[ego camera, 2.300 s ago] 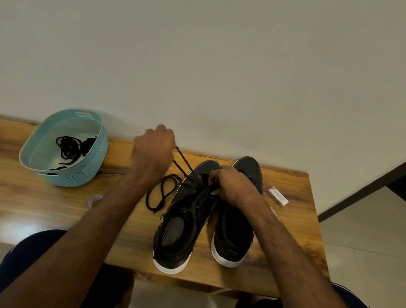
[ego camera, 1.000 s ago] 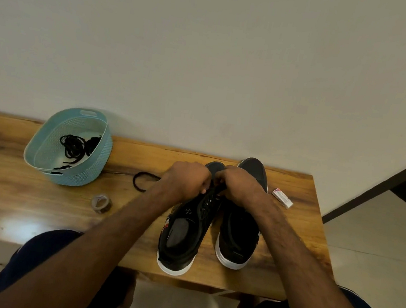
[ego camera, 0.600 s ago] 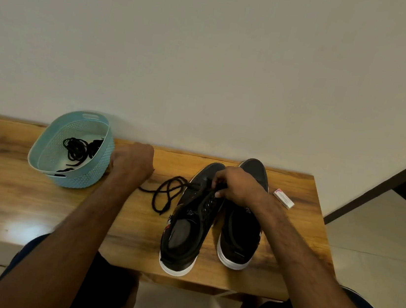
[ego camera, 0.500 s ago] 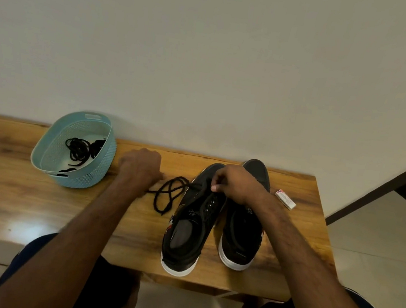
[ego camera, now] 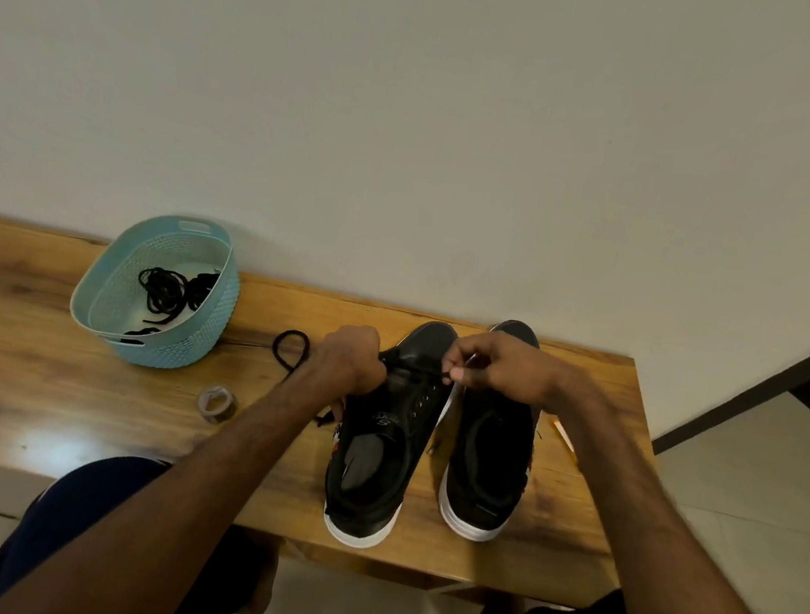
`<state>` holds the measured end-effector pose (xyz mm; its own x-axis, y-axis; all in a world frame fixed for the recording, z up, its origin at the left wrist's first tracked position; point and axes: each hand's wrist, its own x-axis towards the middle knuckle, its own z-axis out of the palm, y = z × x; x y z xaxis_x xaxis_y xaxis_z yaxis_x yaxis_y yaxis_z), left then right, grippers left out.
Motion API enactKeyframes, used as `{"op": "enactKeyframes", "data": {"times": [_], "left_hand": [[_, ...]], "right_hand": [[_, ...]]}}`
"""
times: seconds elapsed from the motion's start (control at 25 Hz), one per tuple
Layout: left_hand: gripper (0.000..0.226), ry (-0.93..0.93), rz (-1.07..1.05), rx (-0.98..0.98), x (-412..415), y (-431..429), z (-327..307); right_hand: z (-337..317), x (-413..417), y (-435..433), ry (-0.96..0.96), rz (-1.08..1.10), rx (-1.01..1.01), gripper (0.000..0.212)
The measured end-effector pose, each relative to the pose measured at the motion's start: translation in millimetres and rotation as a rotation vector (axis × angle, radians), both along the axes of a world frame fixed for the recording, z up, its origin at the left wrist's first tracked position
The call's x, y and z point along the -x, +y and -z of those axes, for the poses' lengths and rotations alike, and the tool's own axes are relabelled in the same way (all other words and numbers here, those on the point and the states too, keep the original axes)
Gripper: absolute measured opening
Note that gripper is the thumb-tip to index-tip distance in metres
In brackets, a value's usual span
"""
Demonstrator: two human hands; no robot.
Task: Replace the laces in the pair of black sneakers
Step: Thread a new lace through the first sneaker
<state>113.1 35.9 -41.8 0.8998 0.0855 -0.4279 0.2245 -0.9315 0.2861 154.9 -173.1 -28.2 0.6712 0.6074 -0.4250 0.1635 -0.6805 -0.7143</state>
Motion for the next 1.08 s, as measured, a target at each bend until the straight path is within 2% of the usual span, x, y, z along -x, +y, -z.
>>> {"op": "enactKeyframes", "data": {"times": [0.08, 0.2, 0.32, 0.44, 0.52, 0.6, 0.72, 0.84, 0.88, 0.92, 0.96, 1.04, 1.08], "left_hand": [[0.019, 0.006, -0.018, 0.016, 0, 2, 3], [0.009, -0.007, -0.026, 0.045, 1, -1, 6], [0.015, 0.010, -0.055, 0.092, 1, -1, 8], [0.019, 0.034, -0.080, 0.164, -2, 3, 10], [0.019, 0.051, -0.104, 0.212, -4, 8, 13], [0.018, 0.059, -0.116, 0.219, -5, 10, 14], [0.018, 0.060, -0.111, 0.200, -5, 11, 14], [0.020, 0.067, -0.118, 0.202, -4, 10, 13], [0.019, 0.072, -0.121, 0.200, -4, 9, 13], [0.018, 0.076, -0.125, 0.207, -5, 9, 13], [0.017, 0.081, -0.131, 0.215, -4, 8, 13], [0.017, 0.086, -0.141, 0.220, -4, 8, 13], [0.017, 0.084, -0.144, 0.224, -4, 9, 14]], "right_hand": [[-4, -1, -15, 0.002, -0.018, 0.121, 0.018], [7, 2, -2, -0.276, 0.053, 0.179, 0.027], [13, 13, 35, -0.477, 0.067, 0.242, 0.034], [27, 25, 67, -0.493, -0.045, 0.424, 0.039], [28, 27, 73, -0.538, -0.034, 0.403, 0.031], [13, 22, 58, -0.470, 0.002, 0.187, 0.019], [-20, 10, 10, -0.211, 0.127, -0.310, 0.012], [-44, 11, -16, 0.169, 0.357, -0.843, 0.027], [-47, 13, -15, 0.283, 0.448, -0.939, 0.033], [-44, 14, -10, 0.318, 0.529, -0.923, 0.039], [-39, 14, -3, 0.231, 0.583, -0.773, 0.044], [-21, 14, 12, -0.244, 0.472, -0.176, 0.040], [-9, 14, 22, -0.475, 0.371, 0.055, 0.029]]}}
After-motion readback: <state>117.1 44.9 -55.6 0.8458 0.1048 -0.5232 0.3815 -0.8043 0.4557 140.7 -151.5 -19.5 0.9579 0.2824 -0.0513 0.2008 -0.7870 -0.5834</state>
